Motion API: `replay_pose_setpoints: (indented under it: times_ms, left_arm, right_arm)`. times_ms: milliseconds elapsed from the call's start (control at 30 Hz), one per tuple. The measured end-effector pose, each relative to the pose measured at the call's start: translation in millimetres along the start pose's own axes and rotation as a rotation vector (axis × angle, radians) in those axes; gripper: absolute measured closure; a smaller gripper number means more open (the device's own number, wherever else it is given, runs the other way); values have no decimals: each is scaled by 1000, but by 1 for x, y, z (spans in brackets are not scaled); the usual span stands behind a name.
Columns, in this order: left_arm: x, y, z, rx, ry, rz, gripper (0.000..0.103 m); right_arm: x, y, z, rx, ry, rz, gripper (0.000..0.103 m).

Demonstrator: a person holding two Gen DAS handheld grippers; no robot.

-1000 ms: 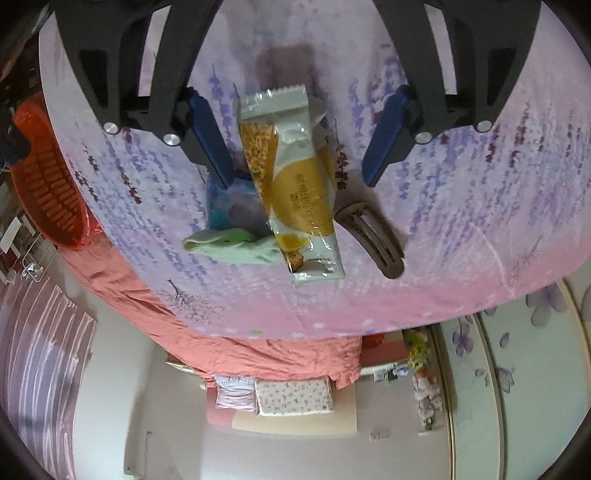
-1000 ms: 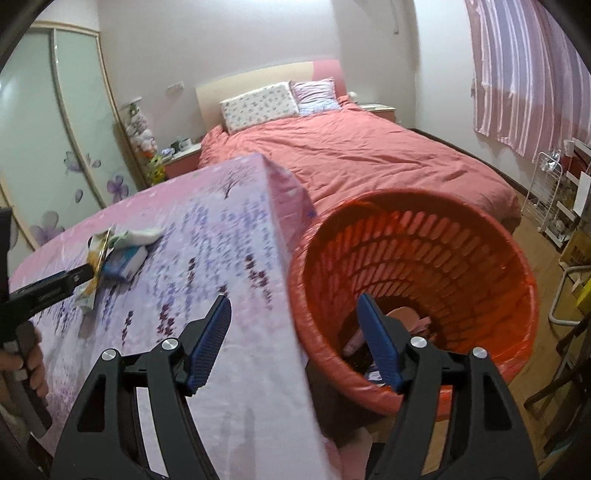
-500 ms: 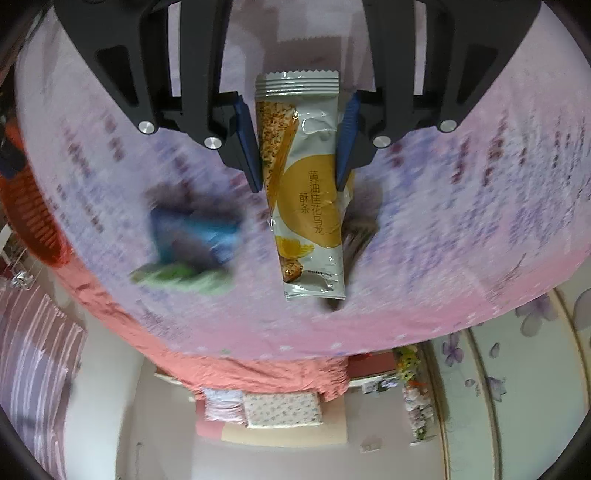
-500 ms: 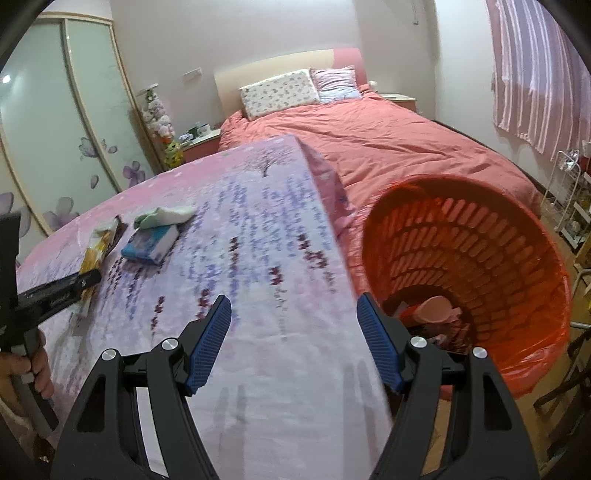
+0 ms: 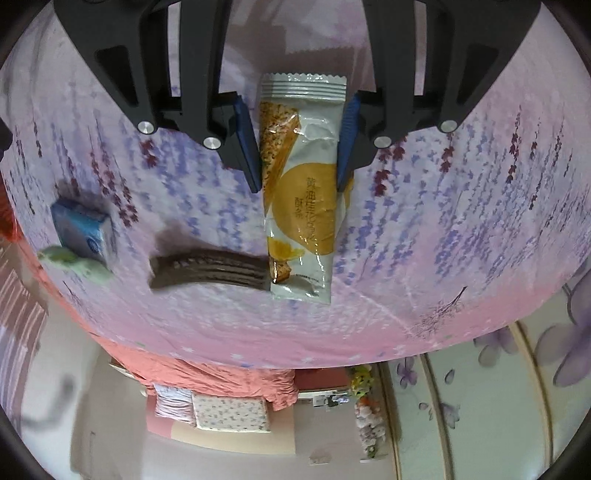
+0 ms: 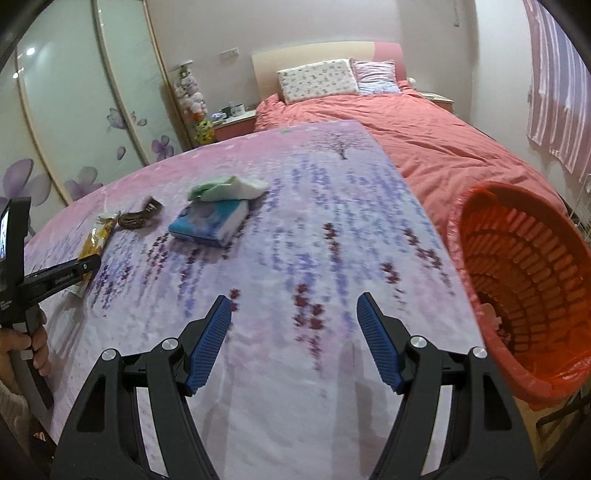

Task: Collect trash
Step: 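Move both open tools back to the bed, left tool straddling the yellow snack wrapper, then grasp the yellow snack wrapper with the left tool while the right tool grasps the mint-green cloth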

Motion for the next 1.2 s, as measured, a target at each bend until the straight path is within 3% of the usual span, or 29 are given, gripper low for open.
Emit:
replay_pose_setpoints:
  times_ms: [233, 433, 533, 667, 900, 1100, 1200]
  left_arm:
    - [-7, 3, -4, 6, 18, 2, 60]
    - [-9, 7, -6, 20, 17, 18, 60]
    - [-14, 8, -11, 1, 13, 28, 61]
    - [-24, 6, -26, -6, 4, 105, 62]
    - [-40, 7, -45, -18, 2, 91, 63]
    - [-43, 13, -47, -11, 9, 63, 62]
    - [-43, 11, -47, -24, 12, 47, 61]
  right_arm:
    - [-16, 26, -20, -3, -17, -19, 33]
    - [-36, 58, -37, -3, -22, -22, 39]
    - [-42, 60, -43, -17, -22, 6, 39]
    - [-43, 56, -49, -1, -31, 43, 39]
    - [-53, 54, -65, 18, -44, 43, 40]
    - [-67, 57, -74, 50, -29, 19, 49]
    - [-76, 59, -72, 50, 18, 2, 65]
Point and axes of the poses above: each gripper's, at about its wrist camera, not at the fingertips, and x roughly against the way its jaws point, y to its left, z to its underside, the point moved 3 cm from there along -x, roughly the way its jaws point, and after that the axes turned 6 degrees about -x, right-handed, at the moved point
